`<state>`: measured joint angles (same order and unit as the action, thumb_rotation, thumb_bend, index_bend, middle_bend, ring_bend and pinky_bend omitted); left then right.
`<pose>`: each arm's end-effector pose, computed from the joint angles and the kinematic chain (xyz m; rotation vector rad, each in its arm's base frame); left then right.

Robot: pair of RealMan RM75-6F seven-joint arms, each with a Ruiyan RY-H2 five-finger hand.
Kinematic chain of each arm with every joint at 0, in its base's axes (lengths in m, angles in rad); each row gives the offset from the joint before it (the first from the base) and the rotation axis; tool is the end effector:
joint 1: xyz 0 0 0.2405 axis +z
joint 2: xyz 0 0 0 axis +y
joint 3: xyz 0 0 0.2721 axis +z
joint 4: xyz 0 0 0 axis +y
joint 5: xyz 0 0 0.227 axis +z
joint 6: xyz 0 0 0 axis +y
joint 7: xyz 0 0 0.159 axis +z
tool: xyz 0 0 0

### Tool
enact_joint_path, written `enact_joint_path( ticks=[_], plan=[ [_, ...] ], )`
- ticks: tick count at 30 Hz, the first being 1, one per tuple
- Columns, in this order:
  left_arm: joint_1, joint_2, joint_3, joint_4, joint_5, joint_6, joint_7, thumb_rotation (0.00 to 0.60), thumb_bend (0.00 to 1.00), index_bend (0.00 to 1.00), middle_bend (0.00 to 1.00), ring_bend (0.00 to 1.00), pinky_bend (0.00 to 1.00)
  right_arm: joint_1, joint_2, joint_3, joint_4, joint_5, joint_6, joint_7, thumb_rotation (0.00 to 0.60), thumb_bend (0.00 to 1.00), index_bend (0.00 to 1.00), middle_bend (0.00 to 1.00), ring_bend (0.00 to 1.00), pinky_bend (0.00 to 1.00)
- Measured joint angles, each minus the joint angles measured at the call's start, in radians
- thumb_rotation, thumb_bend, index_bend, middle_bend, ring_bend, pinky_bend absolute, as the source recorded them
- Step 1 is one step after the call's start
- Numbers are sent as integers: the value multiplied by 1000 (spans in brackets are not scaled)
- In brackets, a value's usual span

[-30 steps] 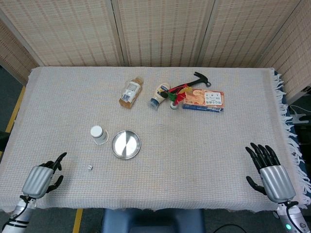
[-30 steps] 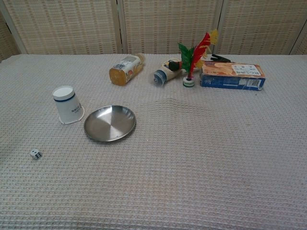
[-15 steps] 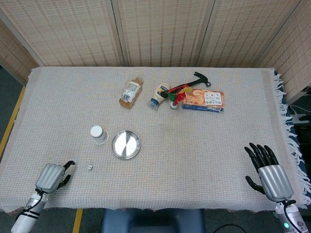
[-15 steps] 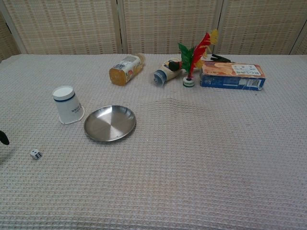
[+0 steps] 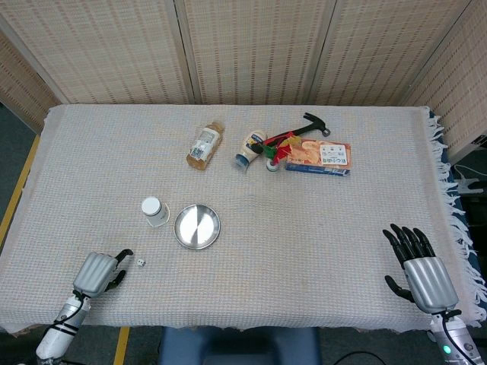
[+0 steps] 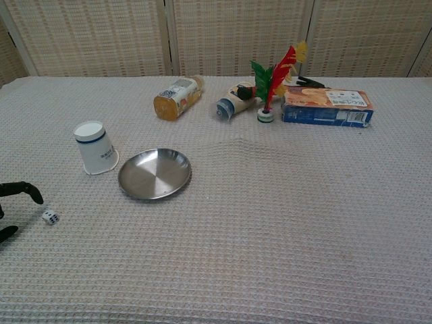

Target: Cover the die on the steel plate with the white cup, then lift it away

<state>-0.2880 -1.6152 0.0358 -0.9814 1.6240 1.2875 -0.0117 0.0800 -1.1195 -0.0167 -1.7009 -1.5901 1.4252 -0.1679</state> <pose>-0.3477 0.2533 -0.0132 -1.7930 -0.7884 -0.8090 -0.3088 -0.1784 0.1186 1.5671 -0.8901 0.8175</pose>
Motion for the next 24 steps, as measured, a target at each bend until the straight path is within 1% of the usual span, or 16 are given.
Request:
enact_joint_path(
  ticks=[4, 11, 24],
  plan=[
    [-20, -26, -2, 23, 11, 7, -3, 600, 397, 332, 1000, 947, 1000, 3, 0, 1, -3, 11, -9, -7, 600, 168, 0, 0, 0, 0],
    [-36, -37, 12, 14, 29, 8, -8, 600, 396, 360, 1000, 947, 1000, 5, -2, 5, -4, 22, -15, -13, 600, 167, 0, 0, 0, 0],
    [-49, -51, 16, 25, 17, -7, -1, 600, 399, 448, 1000, 947, 1000, 5, 1, 4, -6, 24, -14, -13, 600, 168, 0, 0, 0, 0]
  ],
)
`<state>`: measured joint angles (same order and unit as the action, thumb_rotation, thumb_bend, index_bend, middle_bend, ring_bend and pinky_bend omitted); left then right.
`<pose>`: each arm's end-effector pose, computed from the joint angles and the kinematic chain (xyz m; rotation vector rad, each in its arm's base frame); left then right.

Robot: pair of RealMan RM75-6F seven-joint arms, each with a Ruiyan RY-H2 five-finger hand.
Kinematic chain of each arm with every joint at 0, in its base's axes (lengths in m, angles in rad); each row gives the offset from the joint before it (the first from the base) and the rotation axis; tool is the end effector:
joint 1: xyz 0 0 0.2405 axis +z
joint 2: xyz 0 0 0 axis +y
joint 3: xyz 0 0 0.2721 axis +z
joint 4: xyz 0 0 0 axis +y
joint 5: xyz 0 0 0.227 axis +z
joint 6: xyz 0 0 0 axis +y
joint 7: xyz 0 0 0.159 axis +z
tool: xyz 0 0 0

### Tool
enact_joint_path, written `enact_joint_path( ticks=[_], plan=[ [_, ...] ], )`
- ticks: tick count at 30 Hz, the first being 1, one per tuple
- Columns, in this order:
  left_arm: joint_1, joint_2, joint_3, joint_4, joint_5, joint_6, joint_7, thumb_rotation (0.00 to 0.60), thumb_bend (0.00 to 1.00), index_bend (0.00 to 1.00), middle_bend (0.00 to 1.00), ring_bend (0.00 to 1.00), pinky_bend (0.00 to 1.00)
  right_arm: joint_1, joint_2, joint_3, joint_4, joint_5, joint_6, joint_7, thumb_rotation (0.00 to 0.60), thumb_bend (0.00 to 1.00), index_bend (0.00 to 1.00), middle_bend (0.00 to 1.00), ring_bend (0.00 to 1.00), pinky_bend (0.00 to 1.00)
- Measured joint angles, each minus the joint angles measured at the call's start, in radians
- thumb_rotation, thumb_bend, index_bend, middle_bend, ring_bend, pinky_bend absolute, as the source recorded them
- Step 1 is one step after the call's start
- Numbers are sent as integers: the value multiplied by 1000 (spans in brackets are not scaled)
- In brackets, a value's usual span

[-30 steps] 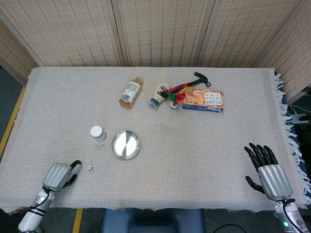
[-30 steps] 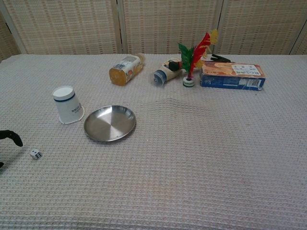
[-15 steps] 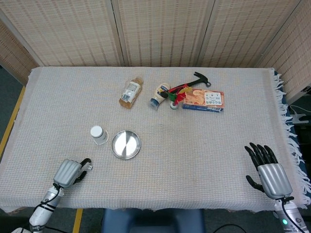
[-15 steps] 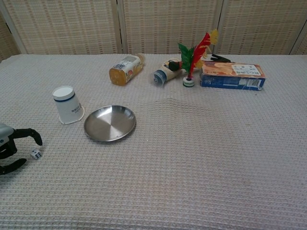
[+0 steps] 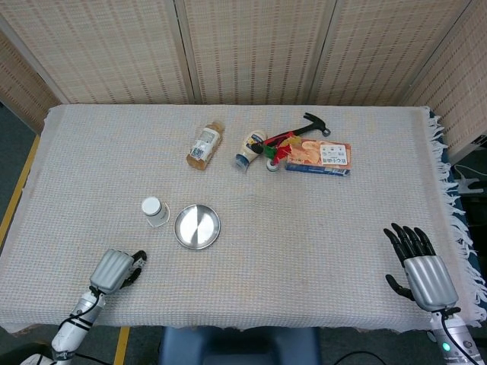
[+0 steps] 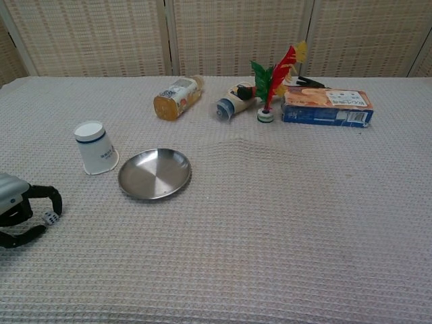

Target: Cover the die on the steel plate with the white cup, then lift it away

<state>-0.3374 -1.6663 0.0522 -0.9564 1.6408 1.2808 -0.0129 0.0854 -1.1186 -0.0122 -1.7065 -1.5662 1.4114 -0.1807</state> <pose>-0.3274 0.2630 -0.0349 -1.8540 -0.7661 -0.8558 -0.3105 -0.1811 0.1182 1.5608 -0.8974 0.7972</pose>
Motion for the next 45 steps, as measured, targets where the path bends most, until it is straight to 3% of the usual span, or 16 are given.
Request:
enact_joint_path(
  ticks=[6, 20, 32, 38, 41, 45],
  plan=[
    [-3, -10, 2, 13, 1, 6, 0, 600, 398, 518, 1000, 948, 1000, 1, 0, -2, -2, -2, -2, -2, 600, 168, 0, 0, 0, 0],
    [-30, -2, -23, -8, 3, 41, 5, 600, 397, 537, 1000, 958, 1000, 1, 0, -3, -2, -1, -3, -1, 600, 168, 0, 0, 0, 0],
    [-222, -42, -130, -43, -18, -94, 41, 600, 396, 529, 1000, 970, 1000, 3, 0, -2, -1, 5, -7, 0, 600, 168, 0, 0, 0, 0],
    [-284, -101, -150, -10, -38, -154, 46, 600, 396, 531, 1000, 976, 1000, 12, -4, 6, 9, 24, -24, 2, 600, 168, 0, 0, 0, 0],
    [-300, -126, -149, 18, -45, -172, 48, 600, 396, 470, 1000, 976, 1000, 16, -5, 8, 13, 31, -32, 4, 600, 168, 0, 0, 0, 0],
    [-315, -152, -145, 47, -55, -182, 52, 600, 394, 222, 1000, 982, 1000, 16, -6, 9, 15, 31, -29, 11, 600, 168, 0, 0, 0, 0]
  ],
)
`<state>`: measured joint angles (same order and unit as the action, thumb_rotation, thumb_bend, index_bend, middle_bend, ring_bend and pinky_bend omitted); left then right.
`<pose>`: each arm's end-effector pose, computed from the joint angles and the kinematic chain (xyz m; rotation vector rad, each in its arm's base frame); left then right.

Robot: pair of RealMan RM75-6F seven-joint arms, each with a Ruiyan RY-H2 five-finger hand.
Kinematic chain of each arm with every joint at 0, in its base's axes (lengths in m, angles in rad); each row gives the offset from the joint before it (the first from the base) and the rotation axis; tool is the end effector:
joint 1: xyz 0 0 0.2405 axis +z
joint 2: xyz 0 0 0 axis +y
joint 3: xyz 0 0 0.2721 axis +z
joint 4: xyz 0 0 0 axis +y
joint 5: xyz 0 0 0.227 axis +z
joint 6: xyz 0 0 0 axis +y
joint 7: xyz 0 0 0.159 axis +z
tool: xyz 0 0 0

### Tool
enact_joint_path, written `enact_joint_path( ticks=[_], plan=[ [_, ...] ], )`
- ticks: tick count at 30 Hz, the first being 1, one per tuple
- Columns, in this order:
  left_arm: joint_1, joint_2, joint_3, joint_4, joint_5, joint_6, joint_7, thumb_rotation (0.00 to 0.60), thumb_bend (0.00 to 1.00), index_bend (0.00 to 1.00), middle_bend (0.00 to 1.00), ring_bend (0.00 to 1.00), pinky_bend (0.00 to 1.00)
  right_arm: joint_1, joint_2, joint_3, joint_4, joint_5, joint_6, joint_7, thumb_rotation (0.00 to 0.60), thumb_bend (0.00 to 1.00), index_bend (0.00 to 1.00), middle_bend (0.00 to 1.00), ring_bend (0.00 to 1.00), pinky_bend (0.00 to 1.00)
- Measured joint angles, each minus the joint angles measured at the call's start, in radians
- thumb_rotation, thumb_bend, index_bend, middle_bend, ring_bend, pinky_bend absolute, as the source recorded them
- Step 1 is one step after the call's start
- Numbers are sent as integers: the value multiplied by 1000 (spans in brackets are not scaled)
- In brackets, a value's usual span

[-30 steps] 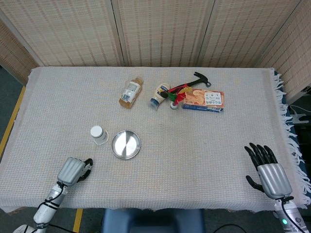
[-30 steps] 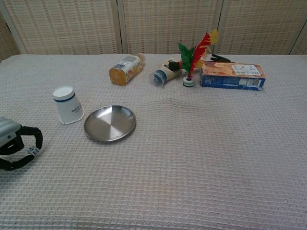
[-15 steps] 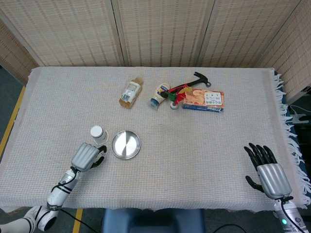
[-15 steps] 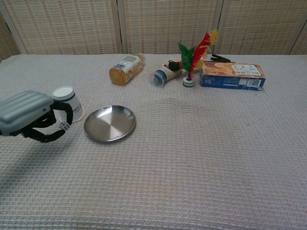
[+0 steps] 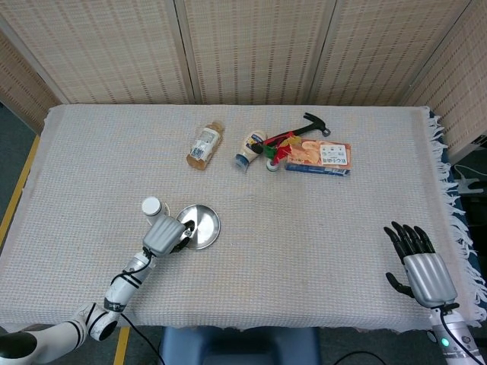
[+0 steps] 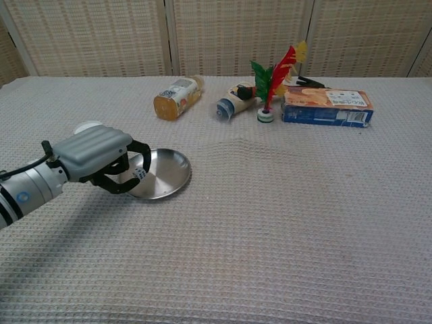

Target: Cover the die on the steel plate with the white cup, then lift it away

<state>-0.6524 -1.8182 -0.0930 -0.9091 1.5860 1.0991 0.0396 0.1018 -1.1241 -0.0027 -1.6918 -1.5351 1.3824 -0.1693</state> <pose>-0.2076 0.3638 -0.0872 -1.9528 -0.6500 -1.0049 -0.3155 -0.1884 0.1162 1.5565 -0.9173 0.7815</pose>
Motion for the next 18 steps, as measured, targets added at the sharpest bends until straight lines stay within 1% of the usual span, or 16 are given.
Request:
enact_joint_path(
  ticks=[1, 4, 7, 9, 10, 12, 13, 14, 15, 17, 18],
  plan=[
    [-1, 0, 2, -2, 0, 4, -2, 600, 395, 181, 1000, 983, 1000, 0, -1, 0, 2, -3, 3, 3, 600, 168, 0, 0, 0, 0],
    [1, 6, 7, -10, 4, 25, -5, 600, 399, 139, 1000, 983, 1000, -1, -2, -3, 6, -10, 6, 8, 600, 168, 0, 0, 0, 0],
    [7, 23, 11, -28, 4, 40, -3, 600, 396, 127, 1000, 975, 1000, -2, -3, -4, 7, -16, 11, 8, 600, 168, 0, 0, 0, 0],
    [14, 39, 14, -48, 6, 55, -3, 600, 387, 135, 962, 931, 1000, -4, -2, -5, 5, -18, 16, 8, 600, 168, 0, 0, 0, 0],
    [22, 53, 15, -65, 8, 75, -4, 600, 383, 145, 918, 884, 994, -5, -2, -6, 4, -19, 18, 8, 600, 168, 0, 0, 0, 0],
    [38, 80, 17, -98, 13, 116, -8, 600, 376, 165, 753, 712, 933, -6, 0, -6, 3, -18, 20, 9, 600, 168, 0, 0, 0, 0],
    [52, 104, 18, -126, 15, 149, -11, 600, 373, 165, 664, 646, 907, -6, 0, -6, 2, -18, 19, 9, 600, 168, 0, 0, 0, 0],
    [62, 124, 17, -151, 15, 174, -11, 600, 371, 160, 610, 624, 906, -6, 1, -7, 1, -19, 17, 9, 600, 168, 0, 0, 0, 0],
    [73, 146, 15, -175, 13, 196, -10, 600, 370, 132, 521, 622, 925, -5, 1, -8, 0, -19, 14, 8, 600, 168, 0, 0, 0, 0],
    [97, 202, 6, -233, -7, 223, 6, 600, 369, 48, 304, 629, 950, -5, 2, -12, -3, -22, 11, 6, 600, 168, 0, 0, 0, 0],
    [104, 226, 2, -254, -23, 222, 19, 600, 367, 25, 215, 619, 951, -5, 2, -14, -6, -23, 10, 4, 600, 169, 0, 0, 0, 0]
  ],
)
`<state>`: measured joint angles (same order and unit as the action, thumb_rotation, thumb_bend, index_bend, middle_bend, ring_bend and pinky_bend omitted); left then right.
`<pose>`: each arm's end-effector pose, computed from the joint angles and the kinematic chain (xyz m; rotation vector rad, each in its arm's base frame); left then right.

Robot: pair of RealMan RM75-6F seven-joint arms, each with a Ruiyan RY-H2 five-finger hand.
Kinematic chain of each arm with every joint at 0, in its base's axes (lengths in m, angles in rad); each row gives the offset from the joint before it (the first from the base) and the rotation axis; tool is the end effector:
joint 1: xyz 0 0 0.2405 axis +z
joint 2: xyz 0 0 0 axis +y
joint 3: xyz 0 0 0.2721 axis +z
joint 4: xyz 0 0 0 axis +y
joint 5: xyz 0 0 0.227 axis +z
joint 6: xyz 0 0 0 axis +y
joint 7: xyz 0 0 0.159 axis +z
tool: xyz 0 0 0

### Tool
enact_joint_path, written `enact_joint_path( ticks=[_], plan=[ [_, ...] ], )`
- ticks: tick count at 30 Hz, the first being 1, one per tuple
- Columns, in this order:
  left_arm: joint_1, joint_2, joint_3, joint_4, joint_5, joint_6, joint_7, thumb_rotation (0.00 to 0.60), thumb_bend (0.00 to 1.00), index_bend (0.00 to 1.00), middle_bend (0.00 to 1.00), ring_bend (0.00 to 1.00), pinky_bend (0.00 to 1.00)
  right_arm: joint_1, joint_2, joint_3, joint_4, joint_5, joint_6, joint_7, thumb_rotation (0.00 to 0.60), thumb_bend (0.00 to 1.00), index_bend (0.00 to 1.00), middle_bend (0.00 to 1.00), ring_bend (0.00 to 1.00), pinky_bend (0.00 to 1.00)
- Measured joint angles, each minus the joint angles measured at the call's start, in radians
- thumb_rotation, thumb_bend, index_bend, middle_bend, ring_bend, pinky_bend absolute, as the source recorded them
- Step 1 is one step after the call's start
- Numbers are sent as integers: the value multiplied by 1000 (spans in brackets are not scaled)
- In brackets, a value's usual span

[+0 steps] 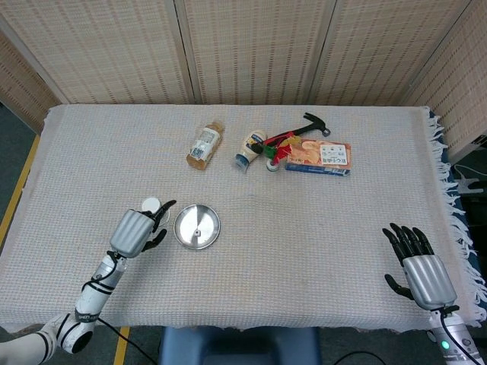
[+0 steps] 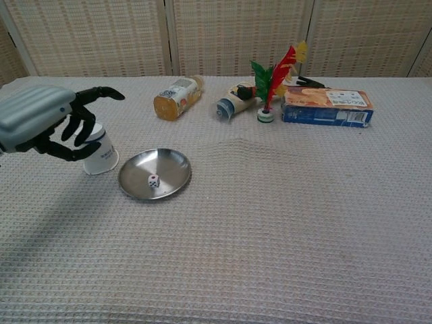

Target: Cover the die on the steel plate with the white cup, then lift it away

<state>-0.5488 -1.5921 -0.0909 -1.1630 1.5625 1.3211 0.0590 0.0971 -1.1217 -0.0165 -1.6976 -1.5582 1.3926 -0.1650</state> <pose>-0.2274 0.3448 0.0035 -1.7462 -0.6166 -1.1400 -0.3126 -0.1834 0.1149 1.5716 -0.9177 0.7931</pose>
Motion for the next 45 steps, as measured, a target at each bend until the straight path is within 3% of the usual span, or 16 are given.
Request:
enact_joint_path(
  ticks=[1, 2, 4, 5, 8, 10, 14, 19, 27, 38, 45],
  plan=[
    [7, 29, -5, -23, -27, -11, 22, 600, 367, 6, 85, 537, 941, 0, 1, -1, -3, -1, 0, -2, 600, 169, 0, 0, 0, 0],
    [11, 47, -9, -40, -48, -26, 39, 600, 366, 3, 48, 472, 924, -1, 2, -2, -6, -2, 1, -5, 600, 169, 0, 0, 0, 0],
    [17, 75, -17, -70, -101, -75, 69, 600, 367, 1, 0, 168, 756, -3, 2, -3, -9, -4, 5, -9, 600, 168, 0, 0, 0, 0],
    [18, 85, -20, -79, -123, -99, 82, 600, 366, 1, 0, 55, 616, -4, 2, -4, -11, -6, 6, -11, 600, 168, 0, 0, 0, 0],
    [18, 105, -26, -89, -178, -169, 128, 600, 363, 3, 0, 0, 284, -6, 0, -5, -13, -5, 7, -18, 600, 168, 0, 0, 0, 0],
    [14, 108, -28, -81, -192, -195, 128, 600, 361, 13, 0, 0, 184, -5, -1, -5, -12, -3, 5, -20, 600, 168, 0, 0, 0, 0],
    [-1, 96, -35, -26, -213, -250, 92, 600, 363, 39, 23, 0, 256, -4, -3, -3, -12, 3, 2, -23, 600, 168, 0, 0, 0, 0],
    [-23, 57, -44, 59, -231, -277, 72, 600, 365, 53, 43, 0, 272, -7, -1, -1, -14, 7, 7, -25, 600, 168, 0, 0, 0, 0],
    [-55, 43, -43, 65, -192, -280, 27, 600, 363, 113, 121, 56, 281, 0, -4, 2, -9, 22, -11, -27, 600, 168, 0, 0, 0, 0],
    [-86, 9, -39, 97, -195, -303, 79, 600, 362, 180, 212, 127, 308, -2, 0, 7, -9, 29, -6, -24, 600, 168, 0, 0, 0, 0],
    [-88, -4, -35, 125, -187, -289, 81, 600, 362, 307, 301, 205, 353, 0, 0, 8, -9, 33, -10, -24, 600, 168, 0, 0, 0, 0]
  ],
)
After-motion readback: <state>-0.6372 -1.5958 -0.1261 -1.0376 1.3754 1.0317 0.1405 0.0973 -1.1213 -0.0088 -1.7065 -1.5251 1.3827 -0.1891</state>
